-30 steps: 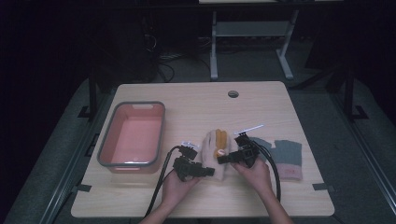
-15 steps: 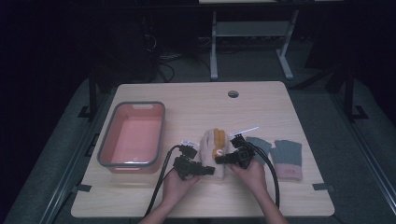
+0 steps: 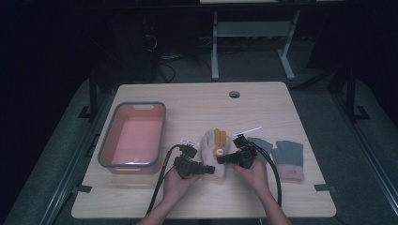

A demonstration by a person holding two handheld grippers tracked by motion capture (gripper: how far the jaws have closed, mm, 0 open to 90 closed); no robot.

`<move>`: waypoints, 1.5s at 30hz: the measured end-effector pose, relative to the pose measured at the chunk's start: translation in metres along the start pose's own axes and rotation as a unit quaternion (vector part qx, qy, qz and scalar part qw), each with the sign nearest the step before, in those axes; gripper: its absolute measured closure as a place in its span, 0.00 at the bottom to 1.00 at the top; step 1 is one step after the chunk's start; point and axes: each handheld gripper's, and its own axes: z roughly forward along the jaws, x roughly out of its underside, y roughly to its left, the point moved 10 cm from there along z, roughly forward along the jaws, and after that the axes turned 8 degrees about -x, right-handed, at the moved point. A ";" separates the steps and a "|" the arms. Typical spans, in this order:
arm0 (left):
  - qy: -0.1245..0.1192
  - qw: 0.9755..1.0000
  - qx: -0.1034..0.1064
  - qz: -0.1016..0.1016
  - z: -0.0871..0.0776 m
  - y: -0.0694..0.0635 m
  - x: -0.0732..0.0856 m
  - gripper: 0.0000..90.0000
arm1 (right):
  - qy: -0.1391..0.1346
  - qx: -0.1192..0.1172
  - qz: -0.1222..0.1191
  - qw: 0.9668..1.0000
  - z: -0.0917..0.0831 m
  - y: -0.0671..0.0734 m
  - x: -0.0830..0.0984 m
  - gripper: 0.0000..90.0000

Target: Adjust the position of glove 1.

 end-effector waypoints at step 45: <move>-0.002 0.999 0.041 -0.030 -0.010 0.001 -0.013 0.76 | -0.032 -0.011 0.006 0.999 -0.014 0.010 -0.013 0.91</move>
